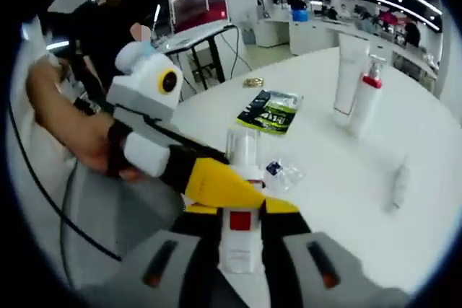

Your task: Arrange the skincare products in the storage area until every visible bottle or jar stands upright without overlapping.

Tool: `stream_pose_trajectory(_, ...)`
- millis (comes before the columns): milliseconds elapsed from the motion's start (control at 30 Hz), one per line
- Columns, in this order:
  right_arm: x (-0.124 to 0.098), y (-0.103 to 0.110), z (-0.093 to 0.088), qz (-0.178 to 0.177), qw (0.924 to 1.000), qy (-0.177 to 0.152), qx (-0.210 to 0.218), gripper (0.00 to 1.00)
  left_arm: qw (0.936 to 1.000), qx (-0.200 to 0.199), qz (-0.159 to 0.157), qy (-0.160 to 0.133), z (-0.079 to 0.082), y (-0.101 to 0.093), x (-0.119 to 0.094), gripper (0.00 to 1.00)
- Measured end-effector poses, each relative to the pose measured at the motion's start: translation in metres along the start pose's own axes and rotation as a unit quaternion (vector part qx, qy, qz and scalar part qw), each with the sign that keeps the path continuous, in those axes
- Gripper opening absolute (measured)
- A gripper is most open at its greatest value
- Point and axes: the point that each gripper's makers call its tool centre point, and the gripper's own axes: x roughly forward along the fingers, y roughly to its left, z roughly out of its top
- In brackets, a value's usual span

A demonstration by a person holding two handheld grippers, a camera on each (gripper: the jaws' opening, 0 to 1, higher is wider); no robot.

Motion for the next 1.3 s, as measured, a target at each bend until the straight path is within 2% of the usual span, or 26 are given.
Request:
stream_pose_trajectory(133, 0.0, 0.0, 0.0, 0.001, 1.0, 0.001, -0.003, 0.21, 1.0, 0.004, -0.005, 0.002, 0.0, -0.002, -0.001, 0.23)
stream_pose_trajectory(167, 0.002, 0.002, -0.002, 0.01, 0.9999, 0.005, 0.003, 0.21, 0.9998, 0.021, -0.004, 0.007, -0.001, -0.002, -0.002, 0.22)
stream_pose_trajectory(233, 0.002, 0.002, -0.003, 0.017, 0.9996, 0.01, 0.017, 0.21, 0.9997, 0.023, -0.005, 0.008, -0.002, -0.002, -0.002, 0.22)
stream_pose_trajectory(333, 0.001, 0.003, -0.002, 0.023, 0.9997, 0.007, 0.005, 0.22, 0.9982, 0.059, -0.003, 0.005, 0.001, -0.003, -0.003, 0.22)
stream_pose_trajectory(467, -0.003, 0.0, -0.004, 0.036, 0.9992, 0.013, 0.011, 0.23, 0.9944, 0.104, 0.018, 0.008, 0.002, 0.003, -0.004, 0.21)
stream_pose_trajectory(567, -0.009, -0.004, -0.006, 0.04, 0.999, 0.012, 0.014, 0.27, 0.9922, 0.122, 0.022, 0.006, 0.003, 0.004, -0.005, 0.21)
stream_pose_trajectory(633, -0.014, -0.007, -0.007, 0.044, 0.9988, 0.011, 0.02, 0.27, 0.9852, 0.167, 0.038, 0.008, 0.004, 0.008, -0.005, 0.21)
stream_pose_trajectory(667, -0.015, -0.008, -0.008, 0.045, 0.9985, 0.012, 0.028, 0.28, 0.9838, 0.174, 0.042, 0.007, 0.005, 0.009, -0.005, 0.21)
stream_pose_trajectory(700, -0.018, -0.011, -0.008, 0.045, 0.998, 0.013, 0.043, 0.28, 0.9783, 0.201, 0.049, 0.009, 0.005, 0.011, -0.005, 0.21)
stream_pose_trajectory(767, -0.023, -0.015, -0.001, 0.045, 0.997, -0.008, 0.063, 0.28, 0.9746, 0.218, 0.049, 0.011, 0.004, 0.01, -0.004, 0.21)
stream_pose_trajectory(867, -0.027, -0.014, 0.012, 0.056, 0.995, -0.034, 0.075, 0.28, 0.9642, 0.26, 0.048, 0.021, 0.001, 0.008, -0.002, 0.21)
stream_pose_trajectory(933, -0.027, -0.012, 0.014, 0.06, 0.9959, -0.029, 0.061, 0.28, 0.9596, 0.276, 0.048, 0.022, 0.001, 0.006, -0.001, 0.21)
stream_pose_trajectory(1000, -0.027, -0.011, 0.013, 0.065, 0.9971, -0.023, 0.032, 0.28, 0.9589, 0.279, 0.047, 0.025, 0.0, 0.006, -0.002, 0.21)
stream_pose_trajectory(1067, -0.028, -0.003, 0.017, 0.083, 0.9957, -0.029, 0.029, 0.28, 0.9552, 0.29, 0.051, 0.029, -0.001, 0.009, -0.002, 0.21)
stream_pose_trajectory(1167, -0.031, 0.0, 0.032, 0.096, 0.9924, -0.064, 0.043, 0.29, 0.9503, 0.305, 0.049, 0.037, -0.003, 0.008, -0.002, 0.21)
stream_pose_trajectory(1200, -0.032, -0.001, 0.033, 0.096, 0.9923, -0.064, 0.044, 0.29, 0.944, 0.323, 0.05, 0.045, -0.005, 0.007, -0.001, 0.21)
stream_pose_trajectory(1233, -0.031, -0.001, 0.034, 0.093, 0.9927, -0.064, 0.041, 0.29, 0.9401, 0.334, 0.049, 0.049, -0.006, 0.007, 0.0, 0.21)
stream_pose_trajectory(1267, -0.03, -0.002, 0.035, 0.091, 0.993, -0.064, 0.038, 0.29, 0.9389, 0.337, 0.048, 0.05, -0.007, 0.006, 0.0, 0.21)
stream_pose_trajectory(1300, -0.028, -0.003, 0.033, 0.085, 0.9946, -0.052, 0.028, 0.29, 0.9341, 0.35, 0.042, 0.054, -0.01, 0.003, 0.002, 0.21)
